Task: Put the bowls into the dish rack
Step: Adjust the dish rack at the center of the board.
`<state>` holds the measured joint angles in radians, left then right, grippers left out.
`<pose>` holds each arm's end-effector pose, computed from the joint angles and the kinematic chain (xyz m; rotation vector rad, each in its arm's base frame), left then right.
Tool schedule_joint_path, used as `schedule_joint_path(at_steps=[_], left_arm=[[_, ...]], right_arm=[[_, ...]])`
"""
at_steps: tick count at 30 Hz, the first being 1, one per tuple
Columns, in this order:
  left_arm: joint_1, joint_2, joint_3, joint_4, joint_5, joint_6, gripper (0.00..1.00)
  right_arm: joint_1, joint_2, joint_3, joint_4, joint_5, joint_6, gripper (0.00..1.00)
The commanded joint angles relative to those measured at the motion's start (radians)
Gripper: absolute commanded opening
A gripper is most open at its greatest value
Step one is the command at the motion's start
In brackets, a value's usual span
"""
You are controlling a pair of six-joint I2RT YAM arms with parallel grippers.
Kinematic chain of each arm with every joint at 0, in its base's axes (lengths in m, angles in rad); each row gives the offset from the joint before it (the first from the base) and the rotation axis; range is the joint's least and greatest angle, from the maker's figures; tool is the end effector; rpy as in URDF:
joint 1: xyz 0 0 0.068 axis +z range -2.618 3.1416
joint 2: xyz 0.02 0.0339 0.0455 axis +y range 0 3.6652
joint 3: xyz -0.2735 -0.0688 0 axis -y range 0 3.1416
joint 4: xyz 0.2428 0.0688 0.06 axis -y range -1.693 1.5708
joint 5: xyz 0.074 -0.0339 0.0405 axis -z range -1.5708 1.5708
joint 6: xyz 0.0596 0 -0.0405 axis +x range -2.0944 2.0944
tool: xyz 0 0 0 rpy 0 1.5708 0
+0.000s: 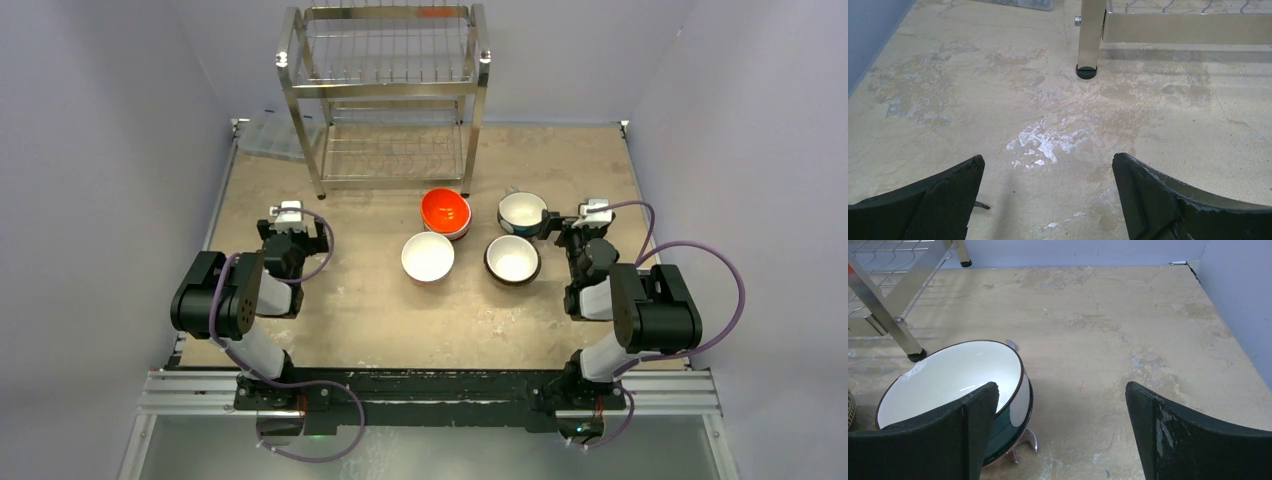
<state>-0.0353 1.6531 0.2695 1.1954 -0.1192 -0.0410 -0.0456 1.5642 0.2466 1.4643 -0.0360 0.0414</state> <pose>0.2775 -0.0027 0.1338 -0.0917 1.7555 0.0493 0.2690 -0.0101 0.1865 0.0322 1.4239 0.0222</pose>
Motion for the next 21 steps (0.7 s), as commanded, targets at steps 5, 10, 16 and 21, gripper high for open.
schedule_joint_path(at_steps=[5,10,16,21], left_arm=[[-0.007,0.004,0.019,0.034,0.002,0.01,0.99],[-0.008,-0.097,0.01,-0.019,0.144,0.068,0.99],[-0.009,-0.376,0.201,-0.605,0.1,-0.177,0.99],[-0.007,-0.461,0.378,-0.987,0.186,-0.464,0.99]], right_arm=[[0.006,-0.004,0.024,0.035,0.018,-0.018,0.99],[0.006,-0.131,0.101,-0.222,-0.044,-0.034,0.99],[0.006,-0.314,0.273,-0.629,-0.116,0.077,0.99],[0.006,-0.506,0.18,-0.591,-0.095,0.231,0.99]])
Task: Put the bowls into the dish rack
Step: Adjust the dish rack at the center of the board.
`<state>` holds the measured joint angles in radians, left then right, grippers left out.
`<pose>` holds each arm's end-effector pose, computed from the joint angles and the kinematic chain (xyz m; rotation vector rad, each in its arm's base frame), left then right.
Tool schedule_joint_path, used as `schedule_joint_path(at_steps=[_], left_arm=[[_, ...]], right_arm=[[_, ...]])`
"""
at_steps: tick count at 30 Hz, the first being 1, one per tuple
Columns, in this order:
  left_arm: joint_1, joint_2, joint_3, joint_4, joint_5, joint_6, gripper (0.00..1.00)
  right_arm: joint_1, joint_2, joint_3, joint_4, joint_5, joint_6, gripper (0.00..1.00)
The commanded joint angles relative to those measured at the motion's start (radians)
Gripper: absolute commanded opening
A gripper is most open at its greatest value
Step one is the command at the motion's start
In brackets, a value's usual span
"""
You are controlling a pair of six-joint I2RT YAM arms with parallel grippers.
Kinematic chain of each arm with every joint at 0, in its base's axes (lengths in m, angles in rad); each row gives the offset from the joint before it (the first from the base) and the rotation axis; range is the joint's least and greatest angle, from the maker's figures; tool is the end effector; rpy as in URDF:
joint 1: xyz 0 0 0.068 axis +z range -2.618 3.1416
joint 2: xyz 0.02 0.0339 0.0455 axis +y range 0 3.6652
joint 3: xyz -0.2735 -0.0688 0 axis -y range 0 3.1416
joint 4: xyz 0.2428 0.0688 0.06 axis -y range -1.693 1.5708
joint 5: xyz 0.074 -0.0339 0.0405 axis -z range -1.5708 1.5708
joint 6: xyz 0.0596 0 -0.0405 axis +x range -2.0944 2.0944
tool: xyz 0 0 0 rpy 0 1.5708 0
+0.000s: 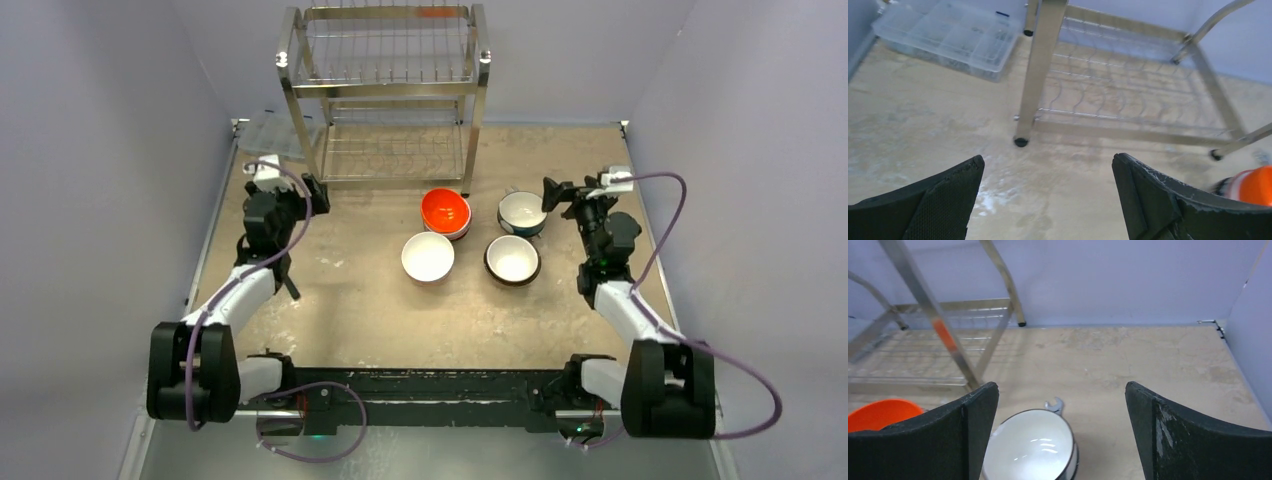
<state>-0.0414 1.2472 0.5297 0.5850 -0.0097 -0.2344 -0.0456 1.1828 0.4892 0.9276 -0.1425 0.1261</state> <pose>0.2876 -0.0113 0.2407 -0.1717 1.6985 -0.1973 0.2711 -0.0039 0.2884 -0.0058 1.3410 0.1633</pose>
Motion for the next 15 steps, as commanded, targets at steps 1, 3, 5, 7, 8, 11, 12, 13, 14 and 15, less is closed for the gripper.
schedule_joint_path(at_steps=[1,3,5,7,8,11,12,13,14,15], left_arm=[[0.0,-0.066,0.143,-0.425,0.112,-0.299,0.99],[0.004,-0.084,0.197,-0.52,0.167,-0.356,0.99],[0.009,-0.094,0.281,-0.705,0.151,-0.384,0.99],[0.019,-0.103,0.346,-0.812,0.103,-0.362,0.99],[0.037,-0.112,0.36,-0.821,0.108,-0.351,0.99],[0.075,-0.143,0.366,-0.759,0.188,-0.334,0.99],[0.077,-0.149,0.368,-0.734,0.204,-0.328,0.99],[0.077,-0.15,0.374,-0.71,0.22,-0.328,0.99],[0.077,-0.144,0.38,-0.679,0.244,-0.331,0.99],[0.077,-0.127,0.388,-0.654,0.283,-0.327,0.99]], right_arm=[[0.006,-0.175,-0.071,-0.084,0.101,0.217,0.99],[0.005,-0.272,-0.066,-0.205,0.19,0.348,0.99],[0.005,-0.315,-0.061,-0.212,0.147,0.244,0.99],[0.006,-0.331,-0.057,-0.22,0.109,0.232,0.99],[0.006,-0.333,-0.059,-0.22,0.076,0.244,0.99],[0.004,-0.317,-0.077,-0.165,-0.057,0.282,0.99],[0.005,-0.305,-0.071,-0.154,-0.106,0.271,0.99],[0.006,-0.285,-0.061,-0.142,-0.15,0.276,0.99],[0.006,-0.26,-0.048,-0.135,-0.181,0.296,0.99],[0.006,-0.236,-0.031,-0.137,-0.209,0.306,0.99]])
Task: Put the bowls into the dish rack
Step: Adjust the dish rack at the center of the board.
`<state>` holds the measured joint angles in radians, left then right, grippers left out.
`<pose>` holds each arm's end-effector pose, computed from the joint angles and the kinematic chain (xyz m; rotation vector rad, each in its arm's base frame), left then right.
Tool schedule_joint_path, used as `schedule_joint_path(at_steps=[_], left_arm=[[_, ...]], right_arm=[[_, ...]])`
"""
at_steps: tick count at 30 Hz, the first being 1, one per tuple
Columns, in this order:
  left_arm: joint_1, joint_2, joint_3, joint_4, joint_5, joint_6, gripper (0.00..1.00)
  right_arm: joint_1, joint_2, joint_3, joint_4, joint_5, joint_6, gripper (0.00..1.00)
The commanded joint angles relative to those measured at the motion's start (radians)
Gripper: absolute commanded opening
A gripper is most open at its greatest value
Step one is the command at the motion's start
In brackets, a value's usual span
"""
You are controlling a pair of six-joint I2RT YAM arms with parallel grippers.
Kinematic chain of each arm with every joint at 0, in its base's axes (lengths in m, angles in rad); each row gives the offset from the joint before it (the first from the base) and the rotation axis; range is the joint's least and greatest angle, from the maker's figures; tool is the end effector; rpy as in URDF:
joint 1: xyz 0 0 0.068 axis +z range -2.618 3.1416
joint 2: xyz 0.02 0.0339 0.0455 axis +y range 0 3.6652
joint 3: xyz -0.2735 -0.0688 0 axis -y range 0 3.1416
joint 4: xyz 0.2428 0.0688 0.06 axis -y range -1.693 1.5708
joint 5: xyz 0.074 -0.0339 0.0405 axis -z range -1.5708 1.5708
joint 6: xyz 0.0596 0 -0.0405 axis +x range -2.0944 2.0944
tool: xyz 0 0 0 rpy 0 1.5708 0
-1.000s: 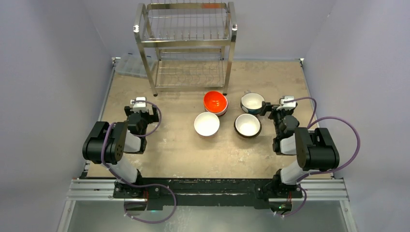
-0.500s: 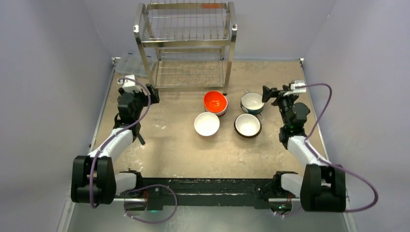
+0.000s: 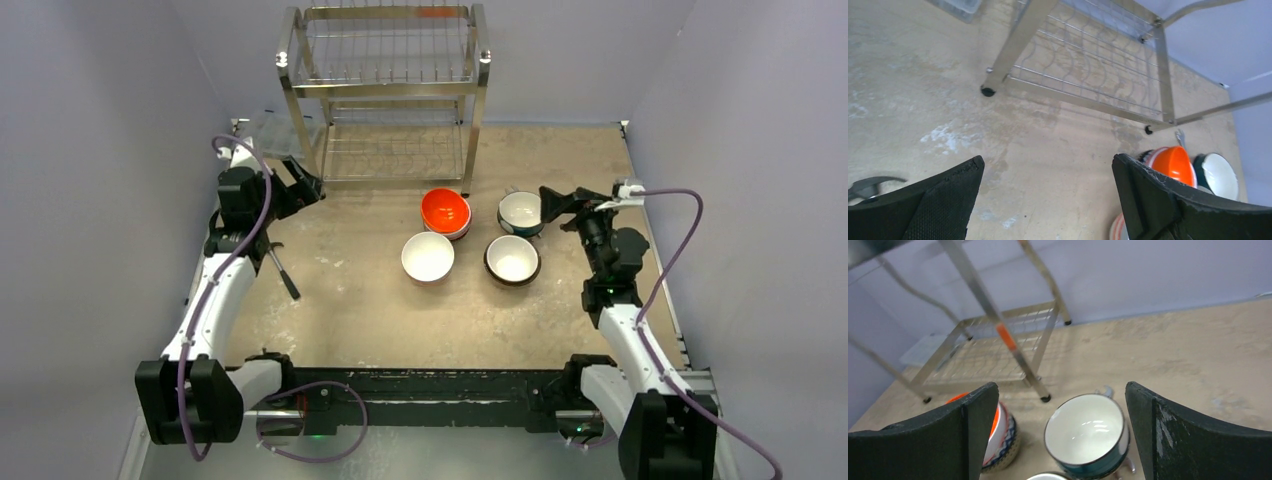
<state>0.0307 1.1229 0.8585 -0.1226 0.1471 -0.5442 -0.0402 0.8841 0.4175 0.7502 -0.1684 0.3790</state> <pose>0.2749 -0.0003 0.3043 -0.4678 1.9285 -0.4796 0.2181 0.0012 0.3065 0.1268 1.2955 0.3983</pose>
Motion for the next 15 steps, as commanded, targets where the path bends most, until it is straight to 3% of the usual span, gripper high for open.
schedule_joint_path(at_steps=[1,4,9,15], left_arm=[[0.005,0.013,0.071,0.079,0.164,-0.011,0.99],[-0.003,0.082,0.106,0.173,0.283,-0.005,0.98],[-0.056,0.127,0.104,0.248,0.24,0.008,0.99],[-0.064,0.079,0.086,0.191,0.217,0.116,0.99]], right_arm=[[0.0,0.091,0.063,0.041,-0.226,0.042,0.99],[0.011,0.189,0.118,0.076,-0.298,0.012,0.99],[0.127,0.334,0.239,0.09,-0.282,-0.098,0.99],[0.259,0.543,0.443,0.039,-0.21,-0.204,0.99]])
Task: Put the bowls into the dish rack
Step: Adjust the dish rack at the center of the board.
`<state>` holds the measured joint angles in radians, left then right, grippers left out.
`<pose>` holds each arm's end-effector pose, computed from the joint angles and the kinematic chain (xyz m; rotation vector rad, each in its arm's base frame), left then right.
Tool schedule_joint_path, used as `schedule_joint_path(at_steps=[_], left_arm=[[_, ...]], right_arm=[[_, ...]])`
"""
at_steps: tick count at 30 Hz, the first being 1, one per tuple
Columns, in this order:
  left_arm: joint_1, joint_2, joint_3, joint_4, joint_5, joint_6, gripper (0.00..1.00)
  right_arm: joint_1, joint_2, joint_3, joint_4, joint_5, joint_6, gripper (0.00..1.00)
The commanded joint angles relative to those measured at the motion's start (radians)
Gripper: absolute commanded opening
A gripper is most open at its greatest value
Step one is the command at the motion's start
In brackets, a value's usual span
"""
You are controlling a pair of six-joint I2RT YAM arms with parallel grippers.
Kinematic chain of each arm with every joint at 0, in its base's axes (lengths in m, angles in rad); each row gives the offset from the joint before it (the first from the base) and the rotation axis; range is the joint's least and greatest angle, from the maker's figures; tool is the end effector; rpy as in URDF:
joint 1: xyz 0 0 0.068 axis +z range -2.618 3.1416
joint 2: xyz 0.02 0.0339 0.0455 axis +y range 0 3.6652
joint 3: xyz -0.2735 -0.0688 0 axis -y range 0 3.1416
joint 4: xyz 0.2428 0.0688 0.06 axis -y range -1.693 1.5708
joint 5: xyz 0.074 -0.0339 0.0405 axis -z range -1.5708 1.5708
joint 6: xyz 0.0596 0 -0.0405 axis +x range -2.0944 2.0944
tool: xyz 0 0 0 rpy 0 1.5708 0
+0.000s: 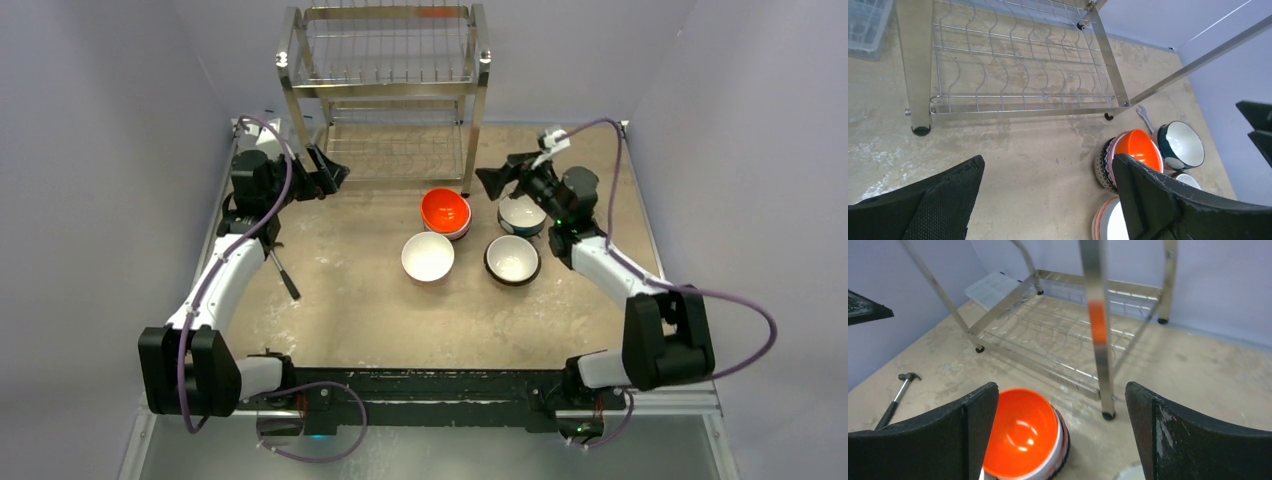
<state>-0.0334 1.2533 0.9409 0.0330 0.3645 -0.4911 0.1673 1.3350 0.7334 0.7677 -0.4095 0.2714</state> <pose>0.3079 -0.0315 0.3200 -0.1715 1.8820 -0.6988 0.3088 0.0762 0.3128 -0.2719 1.4246 0.6476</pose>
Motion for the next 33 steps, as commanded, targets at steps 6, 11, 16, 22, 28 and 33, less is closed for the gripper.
schedule_joint_path(at_steps=[6,11,16,22,28,33], left_arm=[[-0.001,-0.034,-0.032,0.1,0.093,0.039,0.99],[-0.001,-0.017,-0.032,0.115,0.135,0.043,0.98],[-0.001,-0.011,-0.033,0.103,0.145,0.049,0.98],[-0.001,-0.006,-0.029,0.09,0.134,0.06,0.98],[0.0,-0.015,-0.033,0.092,0.124,0.058,0.98],[0.003,-0.015,-0.033,0.09,0.116,0.057,0.98]], right_arm=[[0.106,0.262,0.308,0.012,0.08,-0.129,0.96],[0.135,0.38,0.432,-0.008,0.121,-0.151,0.91],[0.137,0.483,0.532,-0.018,0.101,-0.144,0.69],[0.137,0.521,0.568,-0.022,0.066,-0.143,0.34],[0.137,0.462,0.502,-0.012,0.076,-0.159,0.0],[0.135,0.386,0.459,-0.063,0.088,-0.209,0.0]])
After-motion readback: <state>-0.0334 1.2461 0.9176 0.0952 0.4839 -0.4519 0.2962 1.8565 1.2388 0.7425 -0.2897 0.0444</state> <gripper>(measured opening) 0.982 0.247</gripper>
